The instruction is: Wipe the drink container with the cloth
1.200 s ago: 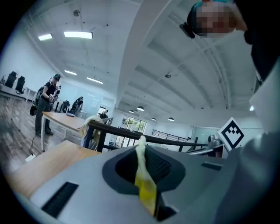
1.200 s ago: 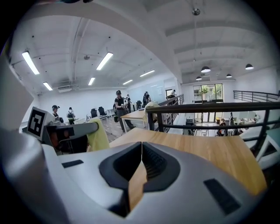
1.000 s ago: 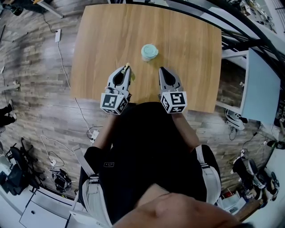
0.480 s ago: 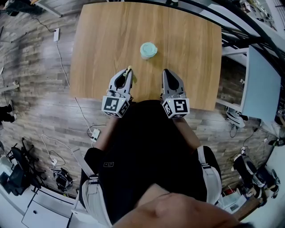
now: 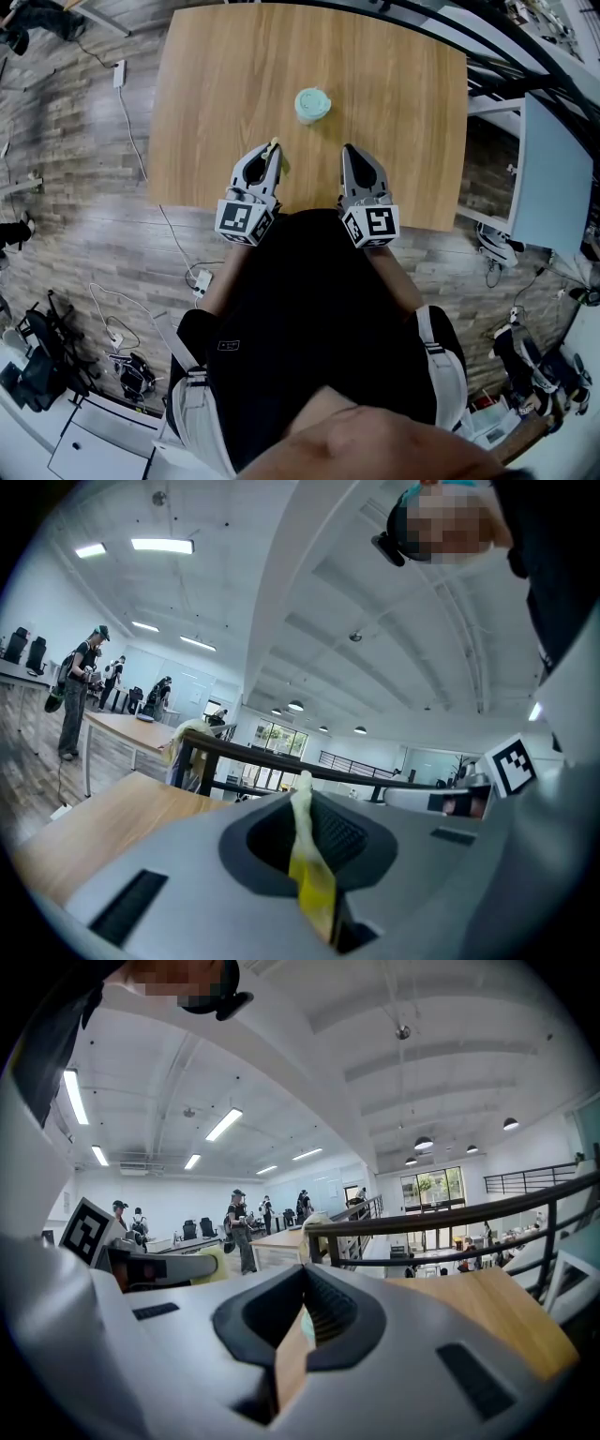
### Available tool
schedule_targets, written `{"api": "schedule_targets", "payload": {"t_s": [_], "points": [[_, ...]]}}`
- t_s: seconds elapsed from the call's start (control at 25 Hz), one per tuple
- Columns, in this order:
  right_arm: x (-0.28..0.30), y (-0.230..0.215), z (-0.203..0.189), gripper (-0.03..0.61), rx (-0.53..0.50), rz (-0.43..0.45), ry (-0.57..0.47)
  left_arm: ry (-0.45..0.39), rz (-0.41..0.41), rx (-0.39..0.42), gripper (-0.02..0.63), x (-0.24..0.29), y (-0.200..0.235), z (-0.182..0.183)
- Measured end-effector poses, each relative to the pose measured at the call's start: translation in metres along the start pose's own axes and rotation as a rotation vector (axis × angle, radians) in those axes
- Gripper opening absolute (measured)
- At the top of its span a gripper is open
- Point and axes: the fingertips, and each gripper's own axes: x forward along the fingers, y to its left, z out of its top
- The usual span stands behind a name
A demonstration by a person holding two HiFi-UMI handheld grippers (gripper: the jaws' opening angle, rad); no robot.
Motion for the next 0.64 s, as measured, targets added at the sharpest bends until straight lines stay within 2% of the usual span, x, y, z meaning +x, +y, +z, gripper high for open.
{"api": "schedule_targets", "payload": {"t_s": [0.28, 0.64], "points": [[-0.0023, 0.0005, 0.0012, 0.031, -0.006, -0.008, -0.004, 0.007, -0.01, -0.027, 0.04, -0.0015, -0.0029, -0.0045], [-0.0025, -0.0008, 0.0005, 0.031, 0.006, -0.012, -0.011, 0.011, -0.011, -0.021, 0.04, -0.0003, -0.0022, -0.007]]}}
